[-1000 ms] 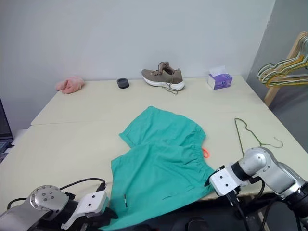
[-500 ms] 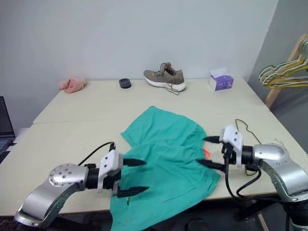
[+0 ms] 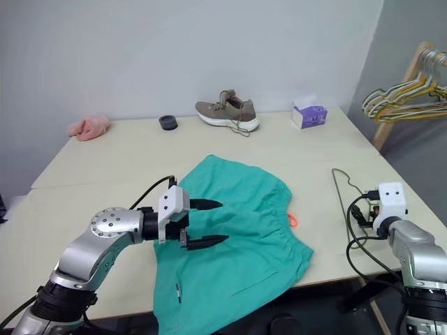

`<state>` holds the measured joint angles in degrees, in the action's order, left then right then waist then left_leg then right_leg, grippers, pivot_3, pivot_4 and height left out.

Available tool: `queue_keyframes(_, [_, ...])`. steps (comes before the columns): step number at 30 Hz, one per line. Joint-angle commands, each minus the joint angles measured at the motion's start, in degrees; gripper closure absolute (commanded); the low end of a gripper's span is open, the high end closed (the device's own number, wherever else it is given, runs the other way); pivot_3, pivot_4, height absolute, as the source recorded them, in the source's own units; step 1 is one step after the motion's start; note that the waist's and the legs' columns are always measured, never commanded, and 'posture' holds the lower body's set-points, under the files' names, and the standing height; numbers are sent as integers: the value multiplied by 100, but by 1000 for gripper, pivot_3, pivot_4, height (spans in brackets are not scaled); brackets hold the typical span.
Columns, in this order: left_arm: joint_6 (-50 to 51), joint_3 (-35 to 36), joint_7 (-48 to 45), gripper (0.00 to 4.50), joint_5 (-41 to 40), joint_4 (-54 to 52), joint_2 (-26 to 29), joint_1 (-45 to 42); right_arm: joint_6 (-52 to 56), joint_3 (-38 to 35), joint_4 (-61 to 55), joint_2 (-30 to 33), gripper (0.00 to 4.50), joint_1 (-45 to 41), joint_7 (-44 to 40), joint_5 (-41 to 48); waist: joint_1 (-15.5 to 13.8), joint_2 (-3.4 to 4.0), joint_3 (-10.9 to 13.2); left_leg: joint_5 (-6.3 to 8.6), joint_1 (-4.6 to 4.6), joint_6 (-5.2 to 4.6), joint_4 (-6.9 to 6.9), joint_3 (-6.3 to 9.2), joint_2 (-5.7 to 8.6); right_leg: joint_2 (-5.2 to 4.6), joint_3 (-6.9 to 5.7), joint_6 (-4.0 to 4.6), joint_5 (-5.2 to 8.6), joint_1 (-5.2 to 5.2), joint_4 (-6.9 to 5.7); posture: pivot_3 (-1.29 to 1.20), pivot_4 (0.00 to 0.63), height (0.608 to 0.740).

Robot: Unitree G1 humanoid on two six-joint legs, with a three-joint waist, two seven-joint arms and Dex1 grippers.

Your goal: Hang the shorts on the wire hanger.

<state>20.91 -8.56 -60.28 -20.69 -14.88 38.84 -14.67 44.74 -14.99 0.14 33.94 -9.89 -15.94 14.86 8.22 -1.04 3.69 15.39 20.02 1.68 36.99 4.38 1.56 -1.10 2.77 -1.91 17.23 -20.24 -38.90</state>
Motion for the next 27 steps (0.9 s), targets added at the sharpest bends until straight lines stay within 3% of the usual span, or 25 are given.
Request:
queue_keyframes(1, [-253, 13, -92, 28, 123, 76, 26, -168, 369, -129, 195, -42, 0, -255, 41, 67, 40, 1, 0, 0, 0, 0, 0, -1, 0, 0, 1, 0, 0, 0, 0, -194, 0, 740])
queue_keyframes(6, [-420, 59, -116, 28, 236, 187, 62, -201, 1043, -209, 570, -85, 0, -338, -86, 226, 65, 1, -7, 0, -6, 0, 1, 4, -2, 1, -3, -1, 0, 6, -2, -182, 0, 740])
queue_keyframes(8, [-457, 76, -115, 0, 253, 219, 59, -217, 1260, -140, 692, -57, 370, -314, -177, 253, 61, -14, -20, 0, -6, 0, 2, 6, -2, 2, -5, -1, 0, 7, -1, -182, 0, 740])
queue_keyframes(15, [-549, 94, -105, 0, 326, 277, 41, -239, 783, 233, 1390, 140, 2568, -566, -239, -149, 42, -84, -77, 0, -13, 0, 1, 9, -11, 2, -9, 0, 0, 16, 4, -177, 0, 740])
queue_keyframes(20, [-611, 153, -5, 0, 371, 388, 8, -261, 91, 432, 1937, 263, 4287, -948, -260, -449, 45, -90, -83, 0, -18, -1, 8, 5, -12, 1, -5, -12, -10, 27, 15, -172, 0, 740])
queue_keyframes(21, [-628, 179, 35, 0, 385, 427, 1, -270, -166, 527, 2019, 330, 4455, -1022, -318, -550, 43, -89, -82, -1, -18, -1, 10, 4, -11, 2, -4, -14, -13, 28, 17, -172, 0, 740])
queue_keyframes(27, [-676, 367, 241, 0, 418, 769, -20, -395, -1034, 873, 2118, 586, 4455, -1488, -774, -849, 53, -55, -61, -1, -4, -1, 3, -10, -7, 1, 1, -15, -18, 9, 25, -170, 0, 740])
